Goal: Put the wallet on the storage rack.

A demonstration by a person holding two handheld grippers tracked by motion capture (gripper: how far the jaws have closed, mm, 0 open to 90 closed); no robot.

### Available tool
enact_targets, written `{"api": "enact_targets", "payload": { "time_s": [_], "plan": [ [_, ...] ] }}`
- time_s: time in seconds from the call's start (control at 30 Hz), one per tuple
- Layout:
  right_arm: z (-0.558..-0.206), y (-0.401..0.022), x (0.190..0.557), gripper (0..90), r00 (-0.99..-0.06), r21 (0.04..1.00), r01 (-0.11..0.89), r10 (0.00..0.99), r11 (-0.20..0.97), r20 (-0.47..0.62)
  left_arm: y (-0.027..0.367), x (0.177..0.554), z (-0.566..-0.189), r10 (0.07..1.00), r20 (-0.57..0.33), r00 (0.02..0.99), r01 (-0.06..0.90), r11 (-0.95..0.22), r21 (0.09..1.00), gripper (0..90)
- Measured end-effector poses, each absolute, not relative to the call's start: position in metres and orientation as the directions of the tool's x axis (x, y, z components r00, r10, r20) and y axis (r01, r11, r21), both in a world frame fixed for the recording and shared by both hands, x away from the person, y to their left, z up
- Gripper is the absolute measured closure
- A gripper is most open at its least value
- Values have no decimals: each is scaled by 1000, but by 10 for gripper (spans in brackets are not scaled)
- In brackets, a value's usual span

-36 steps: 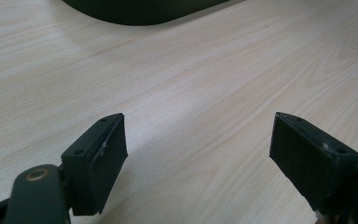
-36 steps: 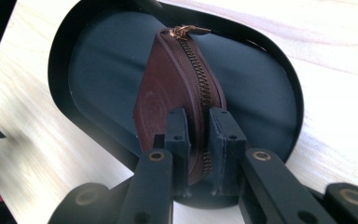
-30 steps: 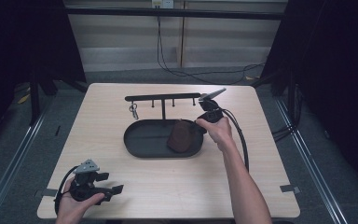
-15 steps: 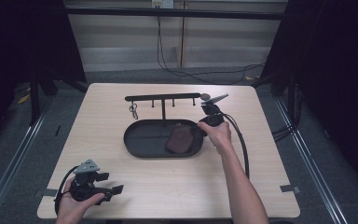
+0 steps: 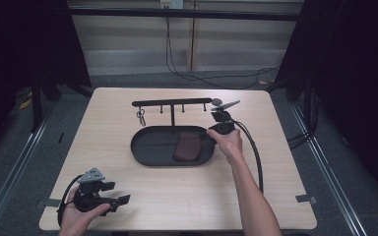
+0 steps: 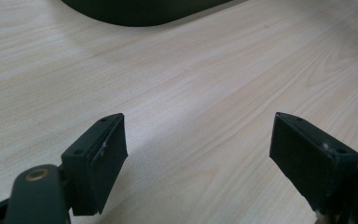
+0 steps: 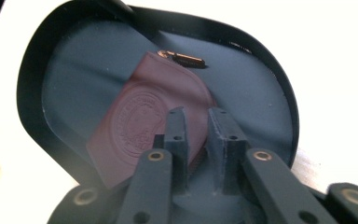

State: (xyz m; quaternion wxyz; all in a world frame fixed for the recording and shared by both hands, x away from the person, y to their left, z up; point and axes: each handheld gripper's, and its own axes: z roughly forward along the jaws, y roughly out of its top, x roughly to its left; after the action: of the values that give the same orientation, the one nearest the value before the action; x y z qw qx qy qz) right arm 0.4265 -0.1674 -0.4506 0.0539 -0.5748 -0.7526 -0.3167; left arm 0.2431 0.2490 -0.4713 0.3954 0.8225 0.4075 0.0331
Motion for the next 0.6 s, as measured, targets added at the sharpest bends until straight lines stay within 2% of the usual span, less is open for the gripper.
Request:
{"api": "enact_targets", "payload": {
  "time_s": [0.1,0.17,0.23,0.3,0.37,0.47,0.5,0.6],
  "plan": [
    [-449,-169,425,702,-342,431,892,830,138,441,250,244,-471,696,-268,667,643,-355,679,188],
    [-448,-172,423,648,-350,450,883,830,137,434,250,244,-471,696,-268,666,644,-355,678,188],
    [-447,-174,421,552,-355,469,874,828,129,435,250,244,-471,698,-269,664,644,-352,679,189],
    [-446,-174,420,526,-357,472,872,827,128,434,250,244,-471,700,-269,662,645,-348,680,189],
    [-445,-174,417,398,-368,487,862,833,139,413,250,244,-471,704,-269,658,644,-340,686,188],
    [-443,-175,415,368,-378,503,853,831,142,407,251,244,-471,705,-272,655,646,-336,686,189],
    [-441,-176,413,317,-382,520,843,832,136,402,251,245,-471,705,-273,654,646,-333,687,189],
    [-440,-178,411,286,-392,536,833,832,139,393,251,245,-471,708,-278,649,650,-326,687,189]
  ]
}}
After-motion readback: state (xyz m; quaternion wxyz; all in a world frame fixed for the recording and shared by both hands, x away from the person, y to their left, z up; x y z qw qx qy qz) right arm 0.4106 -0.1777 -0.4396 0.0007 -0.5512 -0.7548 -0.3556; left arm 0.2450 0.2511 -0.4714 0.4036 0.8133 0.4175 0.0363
